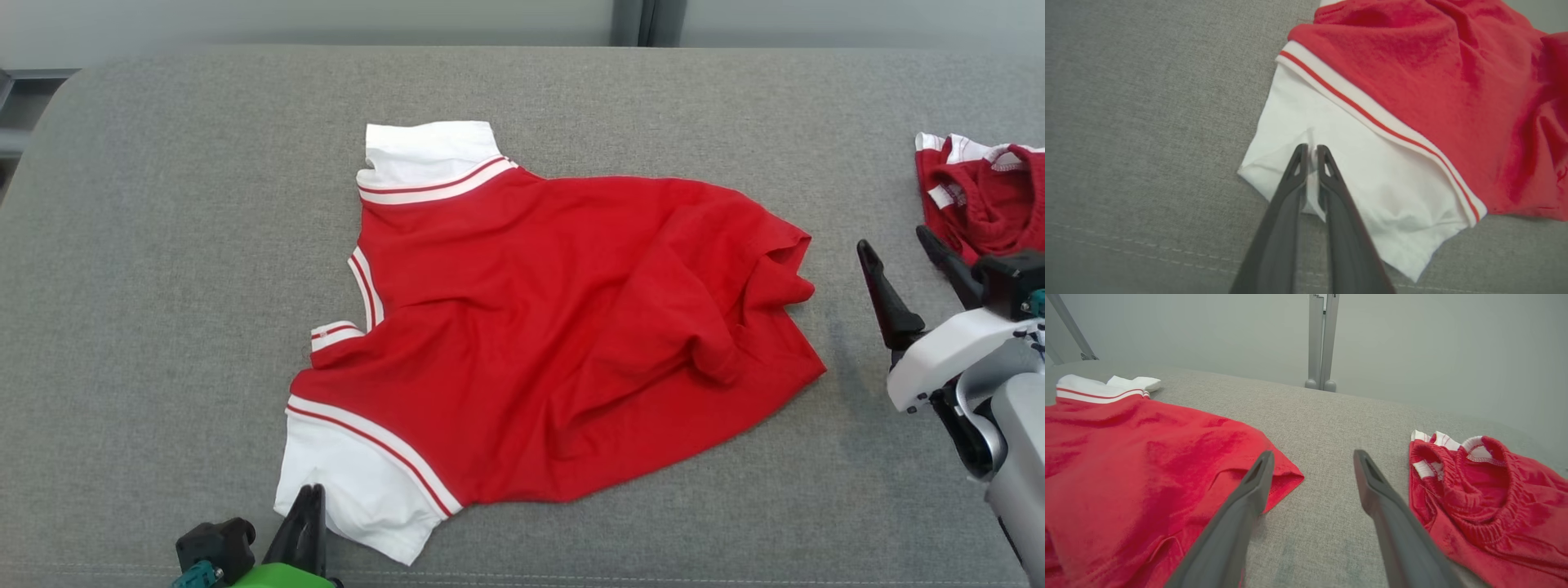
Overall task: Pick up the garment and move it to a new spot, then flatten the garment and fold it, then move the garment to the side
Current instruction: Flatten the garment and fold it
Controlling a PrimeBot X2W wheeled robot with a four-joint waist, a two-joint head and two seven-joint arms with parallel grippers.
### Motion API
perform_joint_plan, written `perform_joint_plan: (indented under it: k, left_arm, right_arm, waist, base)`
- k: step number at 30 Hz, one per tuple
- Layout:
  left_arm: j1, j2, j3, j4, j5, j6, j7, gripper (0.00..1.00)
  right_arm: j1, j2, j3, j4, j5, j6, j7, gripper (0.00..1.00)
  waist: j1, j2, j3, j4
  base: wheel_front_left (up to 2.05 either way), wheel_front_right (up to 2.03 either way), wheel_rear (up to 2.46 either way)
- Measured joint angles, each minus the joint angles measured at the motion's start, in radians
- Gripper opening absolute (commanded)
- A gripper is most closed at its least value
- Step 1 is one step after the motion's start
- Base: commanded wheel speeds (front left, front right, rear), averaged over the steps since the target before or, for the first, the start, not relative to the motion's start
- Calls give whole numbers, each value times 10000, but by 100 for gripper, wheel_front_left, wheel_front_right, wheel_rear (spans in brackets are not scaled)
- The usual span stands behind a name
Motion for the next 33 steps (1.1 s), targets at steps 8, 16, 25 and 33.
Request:
perform_joint_plan:
  k: [8,16,25,33]
  left_arm:
    - [44,13,146,-127,4,2,-4,0]
    - [27,111,491,-934,286,6,-209,0]
    - [-607,209,1118,-2479,872,6,-399,0]
    - [-1003,201,1607,-3593,1329,8,-477,0]
  right_arm:
    - [863,25,265,-991,-13,13,-73,100]
    - [1852,46,938,-1726,-40,25,-71,100]
    - [2909,8,1375,-2090,-10,29,196,100]
    - [2894,-4,1453,-2614,-58,29,186,100]
  waist:
    - [0,0,-166,106]
    - [0,0,-199,15]
    - [0,0,-134,-209]
    - [0,0,-101,-271]
  base:
    - [0,0,0]
    - [0,0,0]
    - [0,0,0]
    - [0,0,0]
